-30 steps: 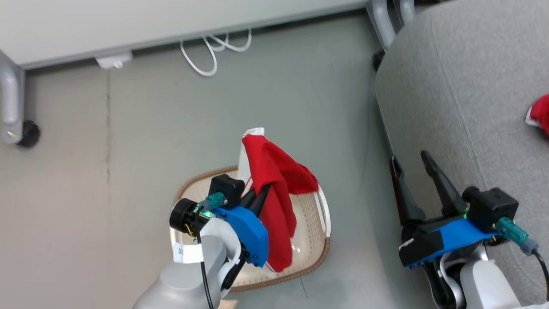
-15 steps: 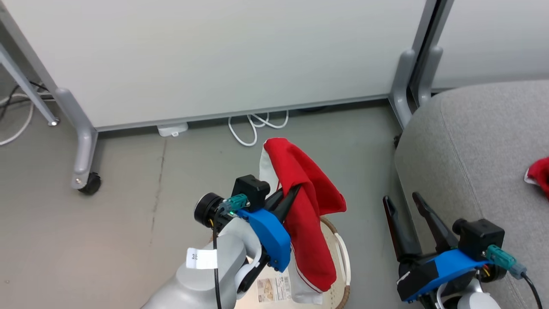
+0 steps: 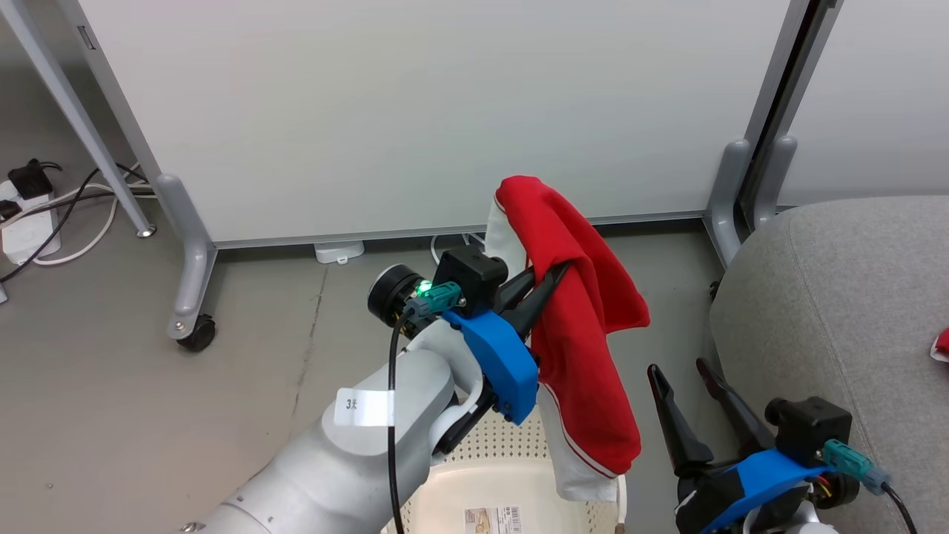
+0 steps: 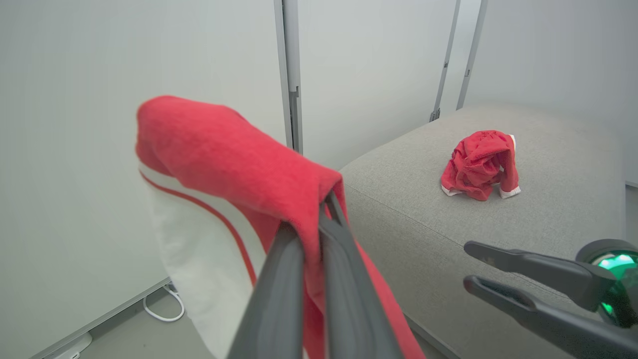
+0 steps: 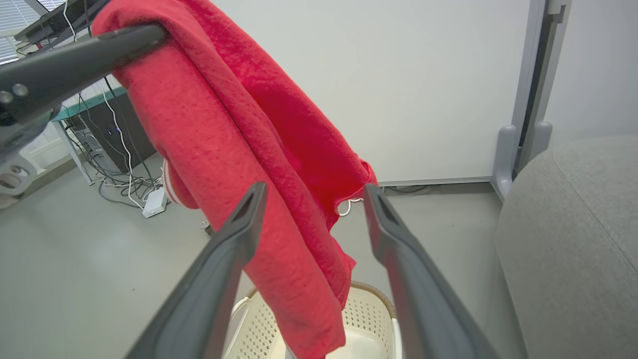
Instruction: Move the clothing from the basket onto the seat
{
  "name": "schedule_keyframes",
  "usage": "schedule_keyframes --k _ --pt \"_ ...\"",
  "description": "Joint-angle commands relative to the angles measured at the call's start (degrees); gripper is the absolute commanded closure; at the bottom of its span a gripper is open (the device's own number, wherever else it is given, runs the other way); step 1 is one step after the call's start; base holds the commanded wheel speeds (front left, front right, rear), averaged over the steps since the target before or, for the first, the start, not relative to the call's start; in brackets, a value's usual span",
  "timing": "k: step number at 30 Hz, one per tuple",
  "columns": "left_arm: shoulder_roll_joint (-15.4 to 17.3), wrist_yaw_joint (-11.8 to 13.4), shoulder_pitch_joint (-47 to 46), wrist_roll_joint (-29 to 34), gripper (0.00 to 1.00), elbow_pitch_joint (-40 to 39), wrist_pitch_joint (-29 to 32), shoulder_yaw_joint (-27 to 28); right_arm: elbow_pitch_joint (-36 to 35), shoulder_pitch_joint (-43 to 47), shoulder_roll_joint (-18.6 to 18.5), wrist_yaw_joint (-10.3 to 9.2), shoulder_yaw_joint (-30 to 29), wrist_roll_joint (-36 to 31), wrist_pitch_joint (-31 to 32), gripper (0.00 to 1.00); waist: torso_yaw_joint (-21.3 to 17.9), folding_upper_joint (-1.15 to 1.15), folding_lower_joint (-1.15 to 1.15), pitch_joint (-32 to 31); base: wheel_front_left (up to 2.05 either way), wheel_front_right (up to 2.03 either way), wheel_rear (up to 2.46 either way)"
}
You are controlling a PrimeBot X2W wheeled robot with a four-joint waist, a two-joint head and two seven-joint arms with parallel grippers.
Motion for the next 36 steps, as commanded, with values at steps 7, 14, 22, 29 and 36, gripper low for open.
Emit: schedule_keyframes --k 7,14,22,29,36 --pt "0.00 -0.07 -2.87 -2.47 1.00 0.28 -0.28 -2.80 1.00 -0.25 -0.05 0.02 1.37 0.78 -0.51 0.00 0.03 -0.01 0.01 -0.55 0.00 0.00 0.00" --pt "0.00 -0.07 -3.23 -3.48 1.00 1.05 -0.28 -3.61 1.64 -0.59 -0.05 0.02 2.77 1.19 -0.54 0.00 -0.19 -0.01 0.01 -0.39 0.00 0.00 0.00" --pt "0.01 -0.07 -3.16 -3.95 1.00 0.81 -0.28 -4.48 3.81 -3.59 -0.05 0.01 6.78 -0.88 1.05 0.00 -0.37 -0.01 0.01 0.08 0.00 0.00 0.00" --pt "0.00 -0.07 -3.33 -4.23 1.00 0.09 -0.28 -5.30 8.74 -9.21 -0.24 0.02 9.79 -0.88 1.68 0.00 -0.19 -0.01 0.01 0.64 0.00 0.00 0.00" --pt "0.01 -0.07 -3.46 -4.85 1.00 -0.94 -0.29 -6.65 17.97 -16.60 -0.32 0.02 13.69 1.07 0.24 0.00 0.19 -0.01 0.01 0.98 0.00 0.00 0.00"
